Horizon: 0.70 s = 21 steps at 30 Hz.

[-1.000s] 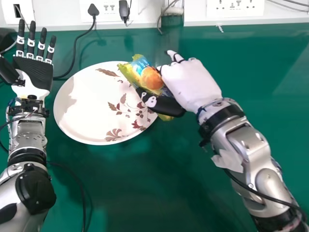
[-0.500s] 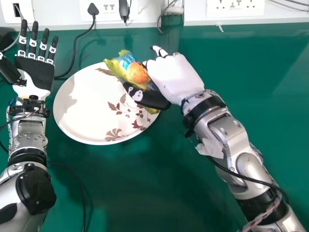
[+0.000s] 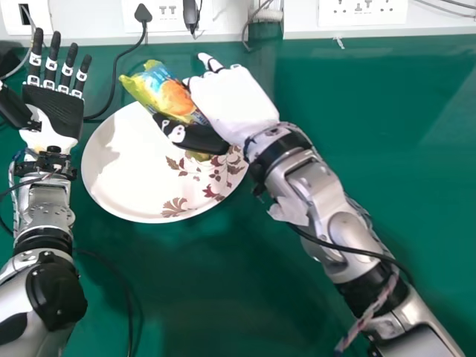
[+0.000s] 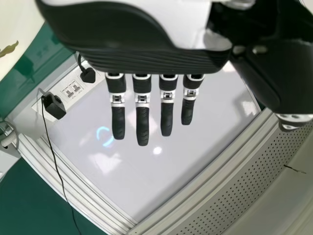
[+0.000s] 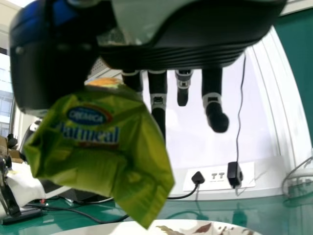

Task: Pick up biscuit and place it in the plate

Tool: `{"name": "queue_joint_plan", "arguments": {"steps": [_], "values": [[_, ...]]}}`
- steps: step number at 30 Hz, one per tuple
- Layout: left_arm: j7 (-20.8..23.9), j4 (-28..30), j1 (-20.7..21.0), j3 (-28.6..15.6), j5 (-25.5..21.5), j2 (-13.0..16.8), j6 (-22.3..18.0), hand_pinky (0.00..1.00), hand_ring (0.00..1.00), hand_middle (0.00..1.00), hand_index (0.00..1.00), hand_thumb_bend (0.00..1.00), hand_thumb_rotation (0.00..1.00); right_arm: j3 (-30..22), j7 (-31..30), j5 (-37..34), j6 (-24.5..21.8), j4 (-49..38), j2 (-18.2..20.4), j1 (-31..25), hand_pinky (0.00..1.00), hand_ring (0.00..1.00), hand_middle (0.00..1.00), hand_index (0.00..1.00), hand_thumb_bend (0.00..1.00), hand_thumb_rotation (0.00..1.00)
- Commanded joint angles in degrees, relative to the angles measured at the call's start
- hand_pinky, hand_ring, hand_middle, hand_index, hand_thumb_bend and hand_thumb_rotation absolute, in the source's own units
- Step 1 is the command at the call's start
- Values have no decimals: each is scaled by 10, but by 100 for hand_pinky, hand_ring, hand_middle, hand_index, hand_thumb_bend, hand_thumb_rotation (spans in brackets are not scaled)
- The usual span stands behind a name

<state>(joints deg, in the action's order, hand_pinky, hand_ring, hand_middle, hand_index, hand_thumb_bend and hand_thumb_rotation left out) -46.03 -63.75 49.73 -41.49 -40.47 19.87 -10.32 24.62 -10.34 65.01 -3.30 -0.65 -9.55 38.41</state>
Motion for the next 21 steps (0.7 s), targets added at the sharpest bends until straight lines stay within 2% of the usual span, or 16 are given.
{"name": "queue_joint_plan", "arguments": {"steps": [1,7,16,21], "values": [[-2,1,-5,6,5,-4,-10,68,73,84,90,95,62,8,28,-8,3,25,13,24,12,17,44,49,51,0],[1,0,-5,4,7,-6,-14,70,74,87,92,94,64,20,79,-29,5,99,30,49,12,16,44,49,51,0],[9,1,-5,7,13,-7,-22,70,73,86,92,92,60,42,137,-48,11,186,44,80,12,16,44,49,51,0],[3,2,-5,6,10,-9,-21,74,77,88,92,90,56,50,146,-68,20,233,51,100,12,16,44,49,51,0]]}}
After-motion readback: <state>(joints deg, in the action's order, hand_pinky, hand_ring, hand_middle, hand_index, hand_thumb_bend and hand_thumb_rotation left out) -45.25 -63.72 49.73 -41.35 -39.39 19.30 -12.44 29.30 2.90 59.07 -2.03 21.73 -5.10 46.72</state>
